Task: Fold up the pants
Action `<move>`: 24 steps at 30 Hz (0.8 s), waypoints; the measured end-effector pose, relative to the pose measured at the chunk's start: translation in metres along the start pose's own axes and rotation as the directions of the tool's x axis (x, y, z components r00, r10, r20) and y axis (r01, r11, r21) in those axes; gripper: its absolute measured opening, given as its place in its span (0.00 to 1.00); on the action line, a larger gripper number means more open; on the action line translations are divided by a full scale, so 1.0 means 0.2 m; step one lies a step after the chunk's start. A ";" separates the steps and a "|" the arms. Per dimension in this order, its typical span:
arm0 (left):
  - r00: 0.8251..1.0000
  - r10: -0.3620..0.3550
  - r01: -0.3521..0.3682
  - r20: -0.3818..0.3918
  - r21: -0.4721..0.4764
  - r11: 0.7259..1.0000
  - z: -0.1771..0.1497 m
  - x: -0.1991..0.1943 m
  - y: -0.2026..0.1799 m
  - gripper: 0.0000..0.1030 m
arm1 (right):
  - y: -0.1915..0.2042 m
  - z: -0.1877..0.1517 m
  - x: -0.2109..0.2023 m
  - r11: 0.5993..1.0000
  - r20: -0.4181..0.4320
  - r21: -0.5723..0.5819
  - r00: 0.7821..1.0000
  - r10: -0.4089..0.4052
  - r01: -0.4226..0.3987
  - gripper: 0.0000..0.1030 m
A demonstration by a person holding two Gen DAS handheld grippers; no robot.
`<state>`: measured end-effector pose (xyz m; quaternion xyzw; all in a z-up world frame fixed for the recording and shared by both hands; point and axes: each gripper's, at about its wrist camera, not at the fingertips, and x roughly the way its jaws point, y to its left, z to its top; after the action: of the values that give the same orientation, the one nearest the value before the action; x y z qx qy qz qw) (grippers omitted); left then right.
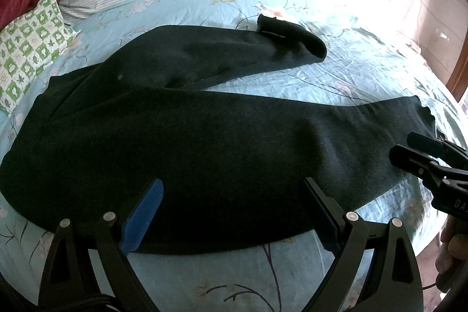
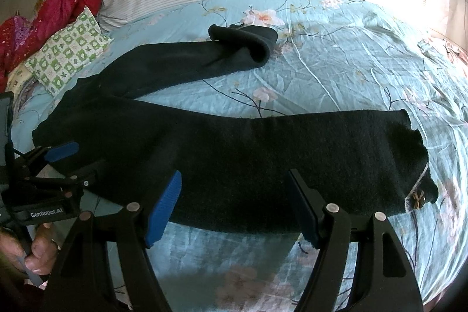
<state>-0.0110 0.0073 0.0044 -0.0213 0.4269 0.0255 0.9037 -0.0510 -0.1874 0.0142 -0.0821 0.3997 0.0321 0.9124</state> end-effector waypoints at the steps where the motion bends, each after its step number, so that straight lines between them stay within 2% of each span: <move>1: 1.000 0.000 0.000 0.000 0.000 1.000 0.00 0.00 0.00 0.92 | 0.00 0.00 0.00 1.000 0.000 -0.002 1.000 0.000 0.000 0.72; 24: 1.000 -0.003 0.003 -0.001 -0.002 1.000 0.01 -0.01 0.00 0.92 | 0.01 0.01 -0.01 1.000 0.006 0.000 1.000 0.002 -0.002 0.72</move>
<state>-0.0107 0.0068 0.0061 -0.0229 0.4272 0.0246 0.9035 -0.0513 -0.1857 0.0177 -0.0816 0.3971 0.0332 0.9136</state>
